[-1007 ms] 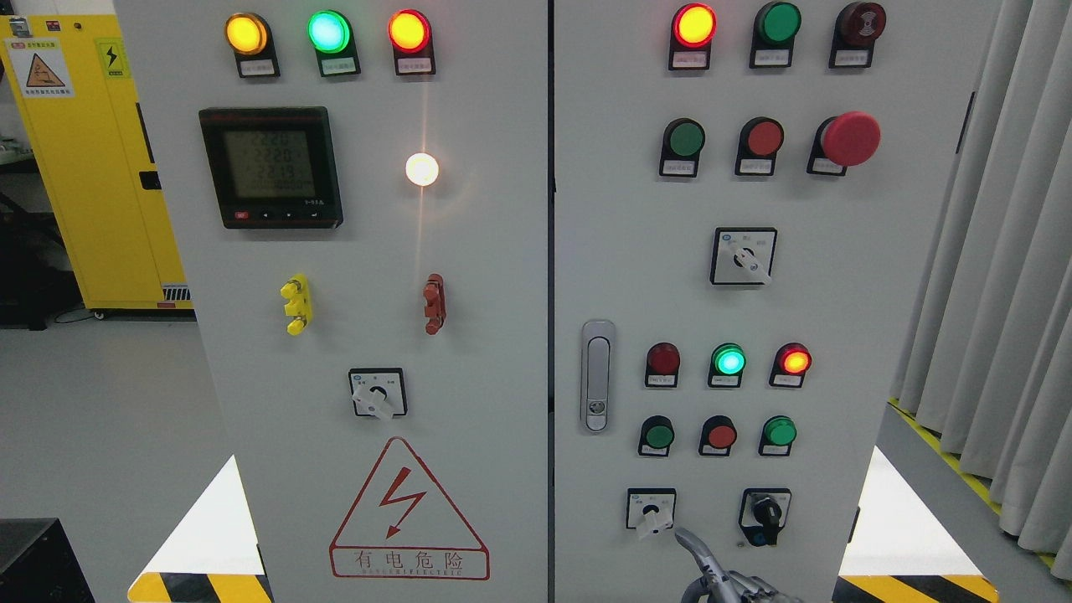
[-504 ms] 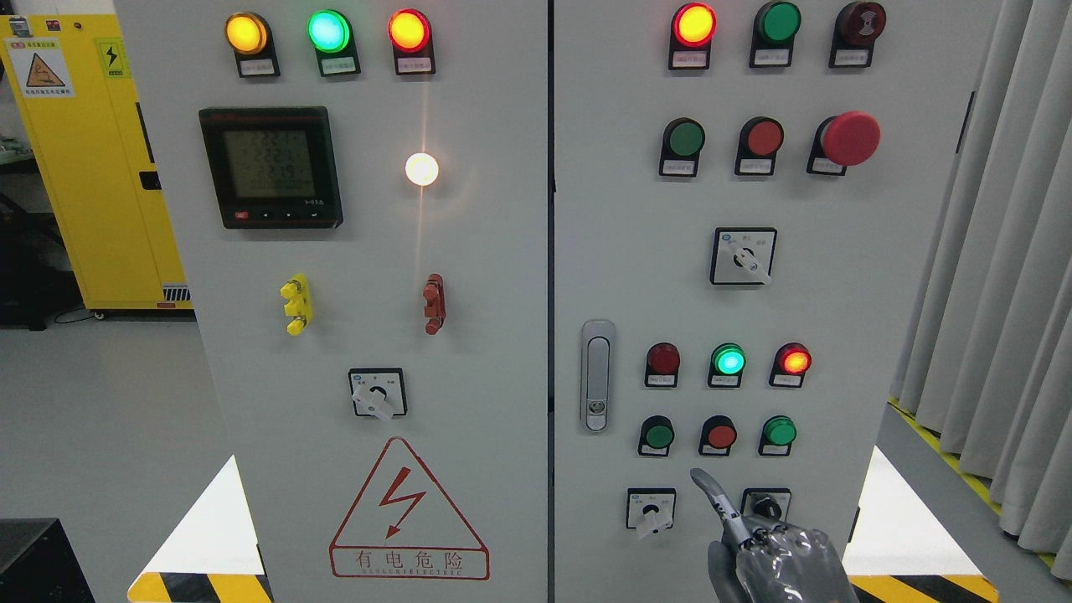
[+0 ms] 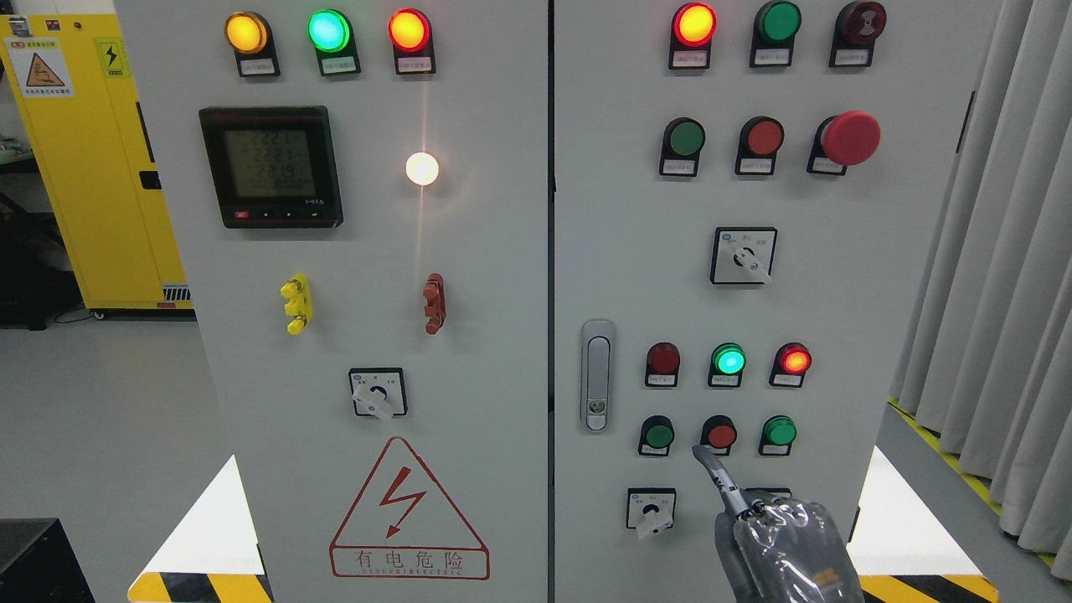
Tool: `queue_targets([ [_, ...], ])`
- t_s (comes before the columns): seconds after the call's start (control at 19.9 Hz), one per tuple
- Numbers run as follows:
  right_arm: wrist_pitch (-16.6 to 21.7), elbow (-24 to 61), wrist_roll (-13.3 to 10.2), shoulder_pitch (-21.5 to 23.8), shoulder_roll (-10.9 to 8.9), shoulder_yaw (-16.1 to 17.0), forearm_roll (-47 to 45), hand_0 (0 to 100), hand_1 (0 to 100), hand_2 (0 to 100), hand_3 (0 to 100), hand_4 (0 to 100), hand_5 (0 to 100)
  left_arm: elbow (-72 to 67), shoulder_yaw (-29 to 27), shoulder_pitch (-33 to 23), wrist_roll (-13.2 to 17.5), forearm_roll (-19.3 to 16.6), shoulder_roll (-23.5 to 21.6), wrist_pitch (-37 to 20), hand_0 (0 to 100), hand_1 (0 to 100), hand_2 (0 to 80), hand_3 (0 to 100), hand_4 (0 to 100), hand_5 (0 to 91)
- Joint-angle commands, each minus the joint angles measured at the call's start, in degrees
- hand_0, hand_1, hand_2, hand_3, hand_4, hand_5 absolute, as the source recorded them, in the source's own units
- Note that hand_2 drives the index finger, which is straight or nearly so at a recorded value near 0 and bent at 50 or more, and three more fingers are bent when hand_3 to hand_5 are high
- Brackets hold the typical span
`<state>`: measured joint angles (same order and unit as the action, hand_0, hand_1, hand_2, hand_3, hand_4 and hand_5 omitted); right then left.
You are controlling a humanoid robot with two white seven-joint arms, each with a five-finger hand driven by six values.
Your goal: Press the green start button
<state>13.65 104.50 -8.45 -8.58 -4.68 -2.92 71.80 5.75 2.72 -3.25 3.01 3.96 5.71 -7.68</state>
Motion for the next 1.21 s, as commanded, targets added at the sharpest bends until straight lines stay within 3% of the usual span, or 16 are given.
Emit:
queue_targets([
  [0.0,-0.21,-1.57,0.28,-1.34,-0.41,-2.35,0.54,100,100,0,81,89,95,-0.04,0.00,0.00,-0.02,0.00,0.00,0.04,12,56,0.0,0,0,0.0],
  [1.16,-1.70,-5.70,0.37,-4.24,-0.41,-4.46,0.54,100,100,0,81,89,95,0.05,0.00,0.00,-0.02,0.00,0.00,0.04,12,56,0.0,0,0,0.0],
])
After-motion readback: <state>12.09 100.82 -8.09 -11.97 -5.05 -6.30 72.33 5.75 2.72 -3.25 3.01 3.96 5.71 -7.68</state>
